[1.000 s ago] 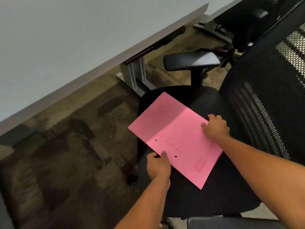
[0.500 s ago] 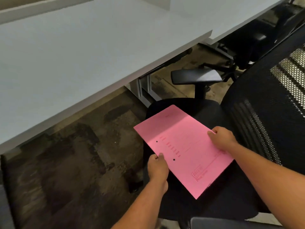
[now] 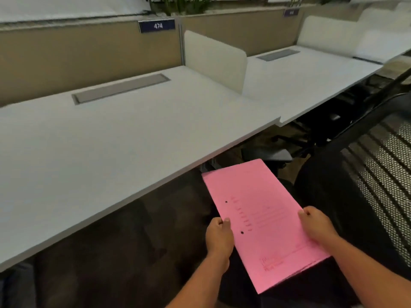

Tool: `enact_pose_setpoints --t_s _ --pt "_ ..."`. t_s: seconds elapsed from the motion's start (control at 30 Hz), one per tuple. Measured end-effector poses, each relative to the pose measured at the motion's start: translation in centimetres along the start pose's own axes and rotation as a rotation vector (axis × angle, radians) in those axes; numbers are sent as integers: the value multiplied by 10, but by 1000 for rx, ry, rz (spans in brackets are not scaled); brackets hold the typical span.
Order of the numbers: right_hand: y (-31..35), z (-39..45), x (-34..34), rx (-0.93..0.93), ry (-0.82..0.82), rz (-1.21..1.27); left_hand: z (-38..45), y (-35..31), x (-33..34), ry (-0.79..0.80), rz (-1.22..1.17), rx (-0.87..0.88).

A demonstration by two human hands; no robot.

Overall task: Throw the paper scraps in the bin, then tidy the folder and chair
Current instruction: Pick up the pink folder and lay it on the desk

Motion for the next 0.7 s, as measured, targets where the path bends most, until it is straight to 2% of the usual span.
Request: enact_pose_setpoints --t_s 0.3,0.7 --pt "97 -65 -66 -135 -96 90 -63 -77 -83 -43 -59 112" --pt "278 -189 -62 -343 -74 176 -106 -147 -280 -237 -170 221"
Point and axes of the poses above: each hand's wrist, its own z-axis towards the middle knuckle, its own x-axis out of the palm, y = z × x, the point moved 9 cm from there along z, towards the middle knuckle, and after that the axes turned 8 degrees about -y, right-handed, at the moved point
